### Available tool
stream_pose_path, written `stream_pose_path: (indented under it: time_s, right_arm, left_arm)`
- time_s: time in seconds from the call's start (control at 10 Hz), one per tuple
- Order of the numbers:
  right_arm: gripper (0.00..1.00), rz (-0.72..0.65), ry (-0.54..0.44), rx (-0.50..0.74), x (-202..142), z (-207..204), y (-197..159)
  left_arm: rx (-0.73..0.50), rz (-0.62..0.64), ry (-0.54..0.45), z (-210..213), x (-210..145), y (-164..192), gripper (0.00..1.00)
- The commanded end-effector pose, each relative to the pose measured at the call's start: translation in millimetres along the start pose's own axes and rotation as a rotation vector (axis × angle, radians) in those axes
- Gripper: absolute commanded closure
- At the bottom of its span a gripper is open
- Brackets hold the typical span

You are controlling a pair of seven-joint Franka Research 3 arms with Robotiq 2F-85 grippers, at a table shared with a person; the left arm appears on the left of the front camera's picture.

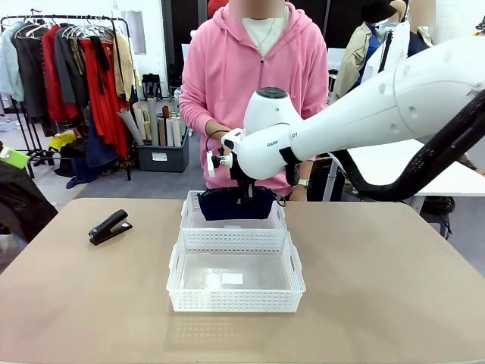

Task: Distribute items into two baskets.
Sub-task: Place the picked Pencil pouch into the Organizing basket as instructed by the person.

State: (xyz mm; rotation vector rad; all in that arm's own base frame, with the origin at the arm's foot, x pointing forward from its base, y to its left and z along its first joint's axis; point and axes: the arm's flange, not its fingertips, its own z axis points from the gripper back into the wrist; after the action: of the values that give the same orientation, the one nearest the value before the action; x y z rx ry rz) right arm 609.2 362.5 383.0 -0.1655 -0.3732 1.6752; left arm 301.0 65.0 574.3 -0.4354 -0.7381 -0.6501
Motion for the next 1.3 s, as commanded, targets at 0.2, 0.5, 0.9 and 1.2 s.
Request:
stream_pose_path:
  time_s: [0.2,0.5,0.9,1.2]
  right_arm:
    - [1.00,-0.012,0.041,0.039,7,-23,-23]
    - [1.00,-0.021,0.034,0.083,5,-36,-29]
    - [1.00,-0.028,0.039,0.161,3,-53,-36]
    - [1.00,-0.026,0.029,0.190,3,-60,-38]
  left_arm:
    - [-0.012,-0.004,-0.012,-1,1,0,0.00]
    - [-0.012,-0.004,-0.012,-1,1,0,0.00]
    - [-0.012,-0.004,-0.012,-1,1,0,0.00]
    - [-0.012,-0.004,-0.012,-1,1,0,0.00]
